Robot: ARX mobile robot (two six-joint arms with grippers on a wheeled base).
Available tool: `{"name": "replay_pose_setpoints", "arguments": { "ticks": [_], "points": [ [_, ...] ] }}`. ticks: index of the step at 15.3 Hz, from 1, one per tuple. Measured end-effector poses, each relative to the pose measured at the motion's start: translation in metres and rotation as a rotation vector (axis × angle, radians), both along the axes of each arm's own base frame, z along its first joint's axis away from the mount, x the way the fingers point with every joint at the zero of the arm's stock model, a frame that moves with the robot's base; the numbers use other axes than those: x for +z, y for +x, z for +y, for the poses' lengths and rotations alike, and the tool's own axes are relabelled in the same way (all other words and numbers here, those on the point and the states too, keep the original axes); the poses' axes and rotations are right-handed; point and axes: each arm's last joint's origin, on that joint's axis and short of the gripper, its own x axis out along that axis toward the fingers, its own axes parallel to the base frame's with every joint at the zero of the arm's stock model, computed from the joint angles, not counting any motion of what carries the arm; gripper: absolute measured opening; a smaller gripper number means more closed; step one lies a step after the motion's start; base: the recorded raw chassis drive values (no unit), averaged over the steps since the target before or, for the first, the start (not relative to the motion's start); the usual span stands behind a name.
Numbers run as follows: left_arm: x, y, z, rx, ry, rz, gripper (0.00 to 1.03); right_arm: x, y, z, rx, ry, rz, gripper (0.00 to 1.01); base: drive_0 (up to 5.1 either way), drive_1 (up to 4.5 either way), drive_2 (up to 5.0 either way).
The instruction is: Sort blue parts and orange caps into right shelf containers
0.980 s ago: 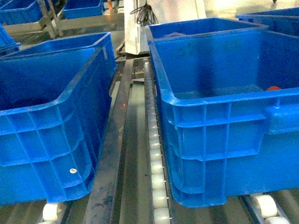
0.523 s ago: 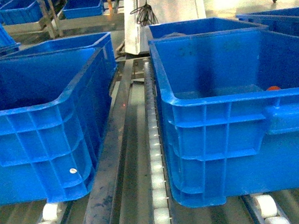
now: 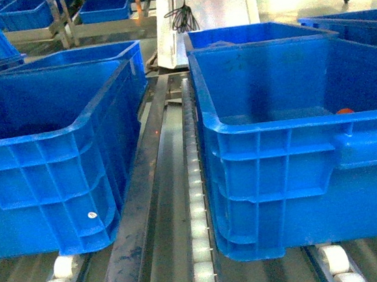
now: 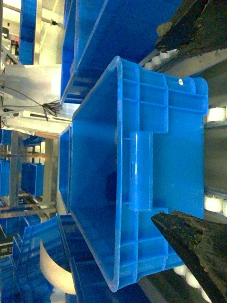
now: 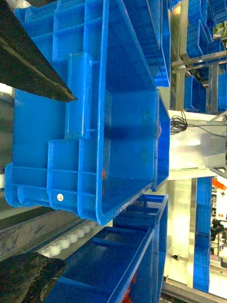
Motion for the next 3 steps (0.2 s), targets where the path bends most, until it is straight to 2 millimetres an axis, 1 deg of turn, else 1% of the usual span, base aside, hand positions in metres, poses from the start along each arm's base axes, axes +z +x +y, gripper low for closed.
{"name": "replay_pose_setpoints", "arguments": {
  "ticks": [3],
  "points": [
    [0.0000, 0.0000, 0.0000, 0.000, 0.000, 0.000, 0.98, 0.0000, 0.0000, 0.0000, 0.000, 0.000, 0.000, 0.98, 0.0, 0.00, 0.0]
  ]
}}
